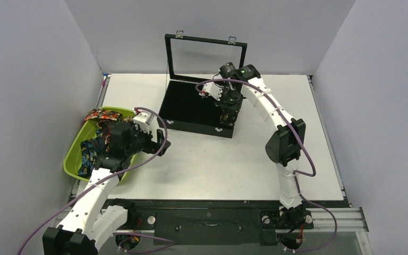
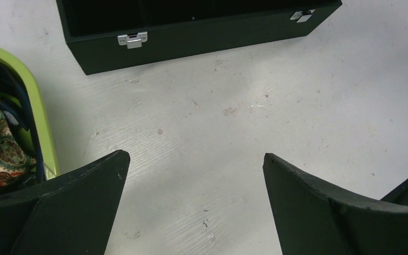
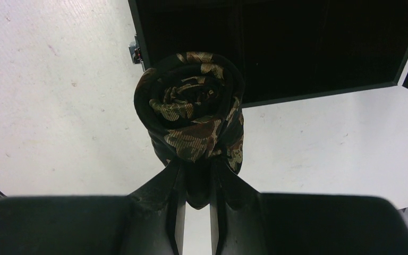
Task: Roll the ties
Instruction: Place the tie in the storage box.
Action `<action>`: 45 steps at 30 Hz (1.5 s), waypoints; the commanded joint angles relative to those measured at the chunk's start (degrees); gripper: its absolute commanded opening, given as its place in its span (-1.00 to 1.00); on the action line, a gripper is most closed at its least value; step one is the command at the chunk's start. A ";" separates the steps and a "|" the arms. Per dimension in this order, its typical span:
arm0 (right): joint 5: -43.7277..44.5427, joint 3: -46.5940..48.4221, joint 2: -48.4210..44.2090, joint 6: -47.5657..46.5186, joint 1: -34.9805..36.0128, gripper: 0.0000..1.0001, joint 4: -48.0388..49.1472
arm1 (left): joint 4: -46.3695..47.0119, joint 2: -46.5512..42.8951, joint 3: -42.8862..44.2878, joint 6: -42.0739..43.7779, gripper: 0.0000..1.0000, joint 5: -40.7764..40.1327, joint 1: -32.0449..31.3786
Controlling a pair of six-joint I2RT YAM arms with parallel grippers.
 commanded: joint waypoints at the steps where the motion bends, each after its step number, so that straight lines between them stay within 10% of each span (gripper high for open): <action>1: 2.12 1.54 0.31 -0.77 0.88 -1.00 2.42 | -1.37 -3.32 -0.85 -2.60 0.93 -0.39 2.54; 27: -3.90 -0.51 12.66 -12.14 -0.71 -0.97 4.62 | -6.28 -2.10 2.61 -2.27 0.93 0.90 6.60; 45: -5.46 0.30 -7.70 5.74 -2.96 0.37 13.00 | -6.02 7.51 13.38 0.28 0.93 -4.65 6.48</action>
